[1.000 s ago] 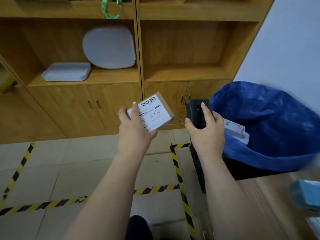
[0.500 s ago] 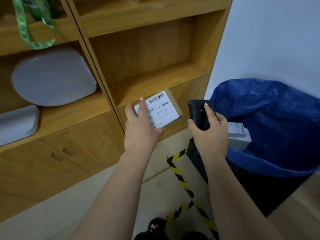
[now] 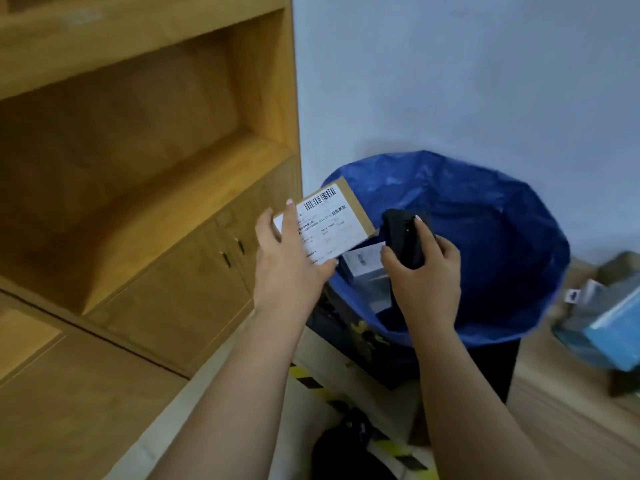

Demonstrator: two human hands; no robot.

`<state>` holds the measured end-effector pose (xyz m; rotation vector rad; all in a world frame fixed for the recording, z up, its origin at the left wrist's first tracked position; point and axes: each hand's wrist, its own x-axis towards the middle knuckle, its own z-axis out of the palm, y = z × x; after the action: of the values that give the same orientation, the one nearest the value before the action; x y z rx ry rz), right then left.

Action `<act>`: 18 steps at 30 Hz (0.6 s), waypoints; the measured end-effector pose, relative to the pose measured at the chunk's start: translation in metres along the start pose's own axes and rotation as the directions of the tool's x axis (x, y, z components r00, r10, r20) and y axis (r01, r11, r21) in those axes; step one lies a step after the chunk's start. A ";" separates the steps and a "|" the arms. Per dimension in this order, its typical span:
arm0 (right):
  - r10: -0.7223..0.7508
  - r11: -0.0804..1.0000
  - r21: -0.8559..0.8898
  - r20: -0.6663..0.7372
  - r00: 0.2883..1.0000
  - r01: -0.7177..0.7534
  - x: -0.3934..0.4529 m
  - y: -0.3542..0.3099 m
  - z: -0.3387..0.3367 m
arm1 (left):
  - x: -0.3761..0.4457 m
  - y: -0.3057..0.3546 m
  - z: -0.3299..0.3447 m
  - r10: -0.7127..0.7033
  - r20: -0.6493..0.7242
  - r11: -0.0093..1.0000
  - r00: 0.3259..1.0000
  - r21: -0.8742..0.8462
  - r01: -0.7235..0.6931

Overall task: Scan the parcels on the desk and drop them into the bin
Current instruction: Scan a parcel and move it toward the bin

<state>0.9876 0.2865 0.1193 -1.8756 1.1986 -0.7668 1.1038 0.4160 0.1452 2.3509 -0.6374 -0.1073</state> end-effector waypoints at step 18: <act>0.457 0.882 0.040 -0.317 0.831 -0.470 0.132 0.116 -0.008 | 0.109 0.037 0.217 0.048 0.556 0.986 0.830 0.106 -0.128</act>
<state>0.9771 0.1322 0.0362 -1.4222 1.8028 -0.7870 1.1310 0.2099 0.0140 2.4203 -1.0580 -0.7482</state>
